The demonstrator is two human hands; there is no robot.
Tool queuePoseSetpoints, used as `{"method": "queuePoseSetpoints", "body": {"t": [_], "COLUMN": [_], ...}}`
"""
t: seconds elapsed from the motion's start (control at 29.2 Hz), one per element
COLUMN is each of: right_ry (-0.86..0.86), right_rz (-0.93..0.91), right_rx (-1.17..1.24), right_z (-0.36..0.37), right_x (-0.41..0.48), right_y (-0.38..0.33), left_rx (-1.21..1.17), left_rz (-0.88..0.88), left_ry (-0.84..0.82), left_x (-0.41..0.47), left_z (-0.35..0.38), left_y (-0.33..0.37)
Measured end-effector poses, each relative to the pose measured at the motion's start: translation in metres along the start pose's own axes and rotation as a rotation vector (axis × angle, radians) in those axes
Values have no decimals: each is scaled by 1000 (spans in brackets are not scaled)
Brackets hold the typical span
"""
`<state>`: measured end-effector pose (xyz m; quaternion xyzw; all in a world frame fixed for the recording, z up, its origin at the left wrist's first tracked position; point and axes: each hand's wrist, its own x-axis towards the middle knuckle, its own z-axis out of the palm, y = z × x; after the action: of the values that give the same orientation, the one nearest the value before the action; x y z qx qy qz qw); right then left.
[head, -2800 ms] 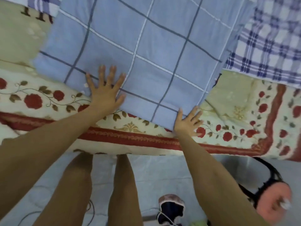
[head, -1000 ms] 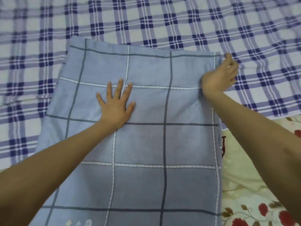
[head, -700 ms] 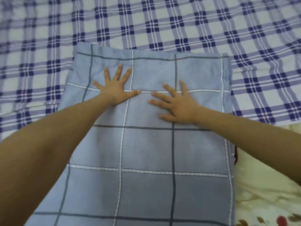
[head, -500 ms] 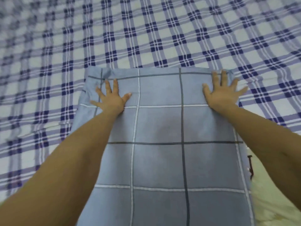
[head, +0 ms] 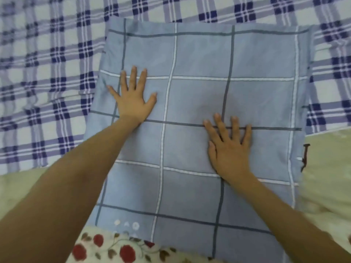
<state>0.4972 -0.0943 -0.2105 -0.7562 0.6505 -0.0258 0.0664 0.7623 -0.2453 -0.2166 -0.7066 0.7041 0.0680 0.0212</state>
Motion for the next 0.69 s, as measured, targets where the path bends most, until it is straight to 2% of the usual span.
{"method": "queuePoseSetpoints", "body": {"t": [0.1,0.17,0.21,0.31,0.38,0.48,0.58,0.69], "right_ry": [-32,-44,-38,-148,-195,-403,-574,-572], "right_rz": [129,83,5,-233,-289,-118,39,53], "right_rx": [166,359,393,259,149,56,-23,-110], "right_z": [-7,-18,-17,-7,-1,-10,-21,-32], "right_x": [-2,-13,-12,-85,-147,-230,-256,-268], "right_y": [-27,-34,-39,-30,-15,10,18,9], "left_rx": [-20,-47,-44,-36,-12,5,16,86], "left_rz": [-173,-239,-207,-83,-56,-45,-84,-66], "left_ry": [-41,-65,-57,-46,-57,-152,-276,-389], "left_x": [-6,-41,-54,-149,-208,-310,-359,-382], "left_z": [-9,-10,-9,6,9,19,22,12], "left_y": [-2,-2,-4,-11,-24,-42,-56,-76]}}
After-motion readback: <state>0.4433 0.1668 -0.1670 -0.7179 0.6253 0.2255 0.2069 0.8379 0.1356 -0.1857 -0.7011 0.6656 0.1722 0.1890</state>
